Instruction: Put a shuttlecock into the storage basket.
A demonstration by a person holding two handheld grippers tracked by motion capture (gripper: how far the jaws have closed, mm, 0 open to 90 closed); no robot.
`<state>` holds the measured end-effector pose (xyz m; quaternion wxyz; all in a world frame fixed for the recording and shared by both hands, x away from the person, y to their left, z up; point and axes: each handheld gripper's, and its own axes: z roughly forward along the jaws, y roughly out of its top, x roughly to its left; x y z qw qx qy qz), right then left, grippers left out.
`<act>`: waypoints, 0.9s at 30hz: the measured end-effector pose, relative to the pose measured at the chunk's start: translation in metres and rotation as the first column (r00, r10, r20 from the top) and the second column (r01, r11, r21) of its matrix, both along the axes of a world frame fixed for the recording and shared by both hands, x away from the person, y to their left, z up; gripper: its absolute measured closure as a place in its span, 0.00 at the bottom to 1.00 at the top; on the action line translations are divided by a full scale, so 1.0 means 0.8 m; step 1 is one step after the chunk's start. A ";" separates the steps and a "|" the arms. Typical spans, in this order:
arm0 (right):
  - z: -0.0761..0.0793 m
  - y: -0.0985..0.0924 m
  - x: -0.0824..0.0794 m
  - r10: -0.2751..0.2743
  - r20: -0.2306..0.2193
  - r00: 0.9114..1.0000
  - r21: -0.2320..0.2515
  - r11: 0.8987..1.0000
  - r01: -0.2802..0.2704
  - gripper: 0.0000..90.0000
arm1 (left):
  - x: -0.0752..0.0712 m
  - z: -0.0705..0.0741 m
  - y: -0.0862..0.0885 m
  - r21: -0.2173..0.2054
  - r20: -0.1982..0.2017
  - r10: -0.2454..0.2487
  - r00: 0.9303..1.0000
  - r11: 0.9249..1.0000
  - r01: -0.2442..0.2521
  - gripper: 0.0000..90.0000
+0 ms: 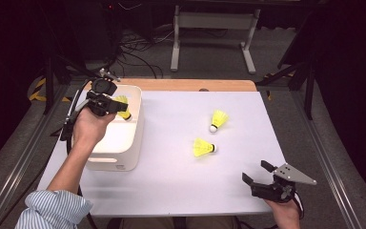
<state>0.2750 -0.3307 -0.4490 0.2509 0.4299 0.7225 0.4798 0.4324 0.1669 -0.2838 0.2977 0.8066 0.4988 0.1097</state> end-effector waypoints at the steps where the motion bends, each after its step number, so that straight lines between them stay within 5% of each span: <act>1: 0.000 0.000 0.000 0.000 0.000 1.000 -0.001 1.000 0.000 0.14 | 0.000 -0.001 0.000 0.000 -0.001 0.000 1.000 1.000 0.000 0.99; 27: 0.000 0.000 0.000 -0.001 0.002 1.000 -0.003 1.000 0.001 0.14 | 0.013 -0.030 0.008 -0.010 -0.051 0.024 0.998 1.000 -0.025 0.99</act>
